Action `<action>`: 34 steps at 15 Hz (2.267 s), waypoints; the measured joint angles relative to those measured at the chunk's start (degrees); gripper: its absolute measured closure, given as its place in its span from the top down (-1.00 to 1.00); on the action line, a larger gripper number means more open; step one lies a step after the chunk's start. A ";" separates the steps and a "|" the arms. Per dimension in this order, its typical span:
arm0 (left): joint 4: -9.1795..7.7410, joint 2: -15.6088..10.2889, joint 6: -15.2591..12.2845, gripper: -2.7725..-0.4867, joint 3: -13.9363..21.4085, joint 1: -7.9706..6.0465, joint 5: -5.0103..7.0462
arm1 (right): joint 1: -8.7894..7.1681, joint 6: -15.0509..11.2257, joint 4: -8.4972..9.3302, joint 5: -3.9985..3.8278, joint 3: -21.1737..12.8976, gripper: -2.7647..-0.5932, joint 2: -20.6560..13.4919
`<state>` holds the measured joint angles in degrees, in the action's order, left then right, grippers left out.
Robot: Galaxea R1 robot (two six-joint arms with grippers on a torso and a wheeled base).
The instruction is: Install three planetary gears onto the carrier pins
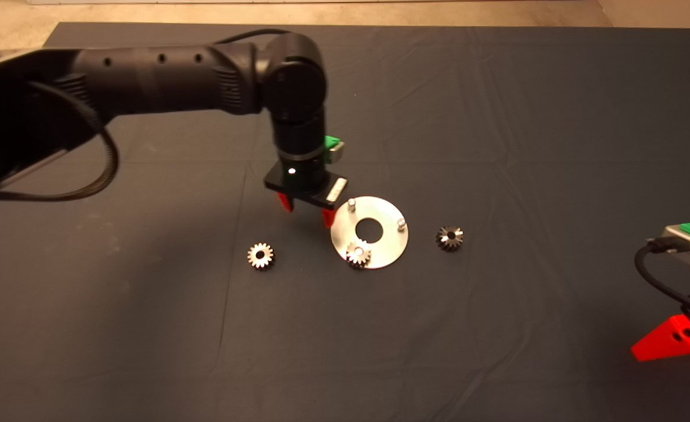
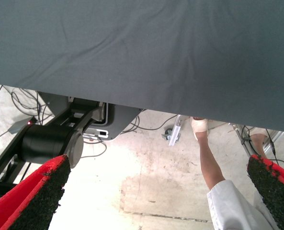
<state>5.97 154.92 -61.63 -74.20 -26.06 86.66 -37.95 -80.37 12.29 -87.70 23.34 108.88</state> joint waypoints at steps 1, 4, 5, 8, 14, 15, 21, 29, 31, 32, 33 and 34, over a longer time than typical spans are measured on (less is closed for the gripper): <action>-0.08 -1.65 -1.80 0.23 0.86 0.00 0.00 | 0.02 0.00 0.00 0.00 0.00 0.99 0.02; -0.22 -5.39 -6.91 0.29 3.99 0.00 0.07 | 0.02 0.00 0.01 -0.06 0.00 0.99 -0.01; -0.17 -5.66 -8.02 0.36 4.23 0.00 0.02 | 0.02 0.02 0.01 -0.04 0.00 0.99 0.02; -0.11 -7.02 -10.85 0.48 6.65 0.00 -0.04 | 0.02 0.02 0.00 -0.01 0.00 0.99 0.02; 1.19 -13.81 -14.17 0.73 16.81 0.00 -0.22 | 0.02 0.05 0.00 0.00 0.00 0.99 0.13; 1.83 -15.20 -14.68 0.75 18.56 0.00 -0.17 | 0.02 0.05 0.02 -0.01 0.00 0.99 0.13; 8.02 -18.55 -17.04 0.94 28.40 0.00 -1.93 | 0.02 0.16 0.01 0.00 0.00 0.99 0.16; 15.58 -19.08 -19.05 1.00 28.28 4.13 -6.90 | 0.02 0.16 0.00 0.02 0.00 0.99 0.19; 17.31 -19.23 -20.59 1.00 28.04 4.16 -6.99 | 0.02 0.16 0.00 -0.04 0.00 0.99 0.16; 17.95 -19.21 -20.67 1.00 28.01 4.29 -7.18 | 0.02 0.16 0.00 -0.04 0.00 0.99 0.16; 18.49 -19.23 -20.73 1.00 27.93 4.68 -7.23 | 0.02 0.16 0.00 -0.03 0.00 0.99 0.16; 19.02 -19.25 -20.93 1.00 27.82 5.47 -7.20 | 0.02 0.16 0.00 -0.01 0.00 0.99 0.16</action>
<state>24.99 135.67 -82.55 -46.39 -20.59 79.46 -37.92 -80.21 12.29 -87.71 23.34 109.04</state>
